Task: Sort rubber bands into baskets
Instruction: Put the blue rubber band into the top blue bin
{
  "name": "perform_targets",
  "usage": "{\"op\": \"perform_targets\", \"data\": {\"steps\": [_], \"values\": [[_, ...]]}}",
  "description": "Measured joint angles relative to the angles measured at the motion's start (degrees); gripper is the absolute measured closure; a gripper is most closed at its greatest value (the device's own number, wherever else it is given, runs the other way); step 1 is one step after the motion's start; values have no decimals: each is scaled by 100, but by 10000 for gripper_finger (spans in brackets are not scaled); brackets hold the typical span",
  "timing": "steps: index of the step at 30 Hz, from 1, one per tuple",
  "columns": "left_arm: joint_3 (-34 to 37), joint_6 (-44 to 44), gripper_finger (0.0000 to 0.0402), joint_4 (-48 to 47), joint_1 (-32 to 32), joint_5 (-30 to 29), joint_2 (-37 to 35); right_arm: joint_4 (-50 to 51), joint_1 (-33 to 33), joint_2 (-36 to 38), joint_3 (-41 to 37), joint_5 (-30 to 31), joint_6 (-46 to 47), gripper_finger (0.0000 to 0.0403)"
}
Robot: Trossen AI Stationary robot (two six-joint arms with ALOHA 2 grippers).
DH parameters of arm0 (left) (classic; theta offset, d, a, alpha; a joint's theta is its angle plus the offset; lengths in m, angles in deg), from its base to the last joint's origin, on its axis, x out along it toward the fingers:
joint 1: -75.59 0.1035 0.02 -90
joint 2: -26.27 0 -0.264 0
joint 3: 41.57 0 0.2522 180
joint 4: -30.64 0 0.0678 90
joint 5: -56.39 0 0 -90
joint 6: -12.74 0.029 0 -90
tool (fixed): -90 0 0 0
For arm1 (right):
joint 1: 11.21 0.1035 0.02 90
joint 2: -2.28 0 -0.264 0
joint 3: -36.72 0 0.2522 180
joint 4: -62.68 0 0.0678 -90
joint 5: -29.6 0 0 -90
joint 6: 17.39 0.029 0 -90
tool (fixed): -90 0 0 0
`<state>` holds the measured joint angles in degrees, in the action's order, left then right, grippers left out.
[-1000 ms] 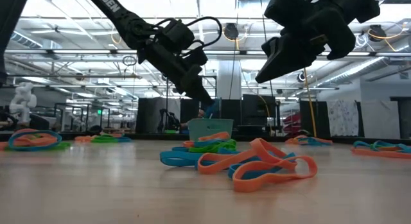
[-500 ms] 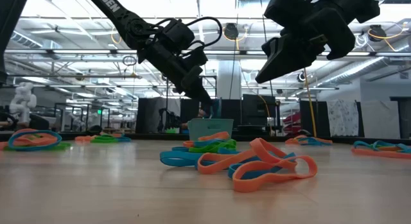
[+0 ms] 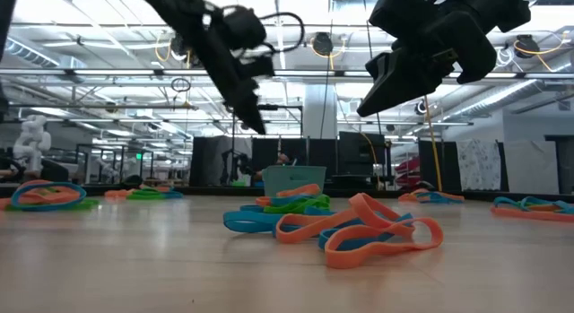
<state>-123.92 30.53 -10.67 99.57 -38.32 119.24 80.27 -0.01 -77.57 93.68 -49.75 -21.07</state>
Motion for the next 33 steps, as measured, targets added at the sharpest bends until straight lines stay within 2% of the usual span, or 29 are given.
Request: {"op": "perform_targets", "data": {"steps": [3, 6, 8, 12, 17, 19, 24, 33], "values": [[-178, 271, 256, -1209, 15, -613, -432, 3, 0, 0, 0, -1, -4, 403], [-250, 479, 256, -2028, 126, -935, -879, 6, 0, 0, 0, -1, -9, 403], [-250, 483, 256, -2417, 339, -893, -1106, 4, 0, 0, 0, -1, -15, 403], [-247, 312, 256, -2694, 1049, -450, -1187, -19, 0, 2, 0, 1, -21, 403], [-244, 633, 256, -2701, 2022, -127, -731, -20, 0, 2, 0, 1, -4, 403], [-243, 1144, 256, -2733, 2234, -165, -487, -22, 0, 2, 0, -1, -2, 403], [-237, 2481, 256, -2852, 2361, -163, 104, -22, 0, 2, 0, 1, -2, 403], [-237, 2963, 256, -2844, 2417, -318, 881, -22, 0, 2, 0, -1, -2, 403]]}}
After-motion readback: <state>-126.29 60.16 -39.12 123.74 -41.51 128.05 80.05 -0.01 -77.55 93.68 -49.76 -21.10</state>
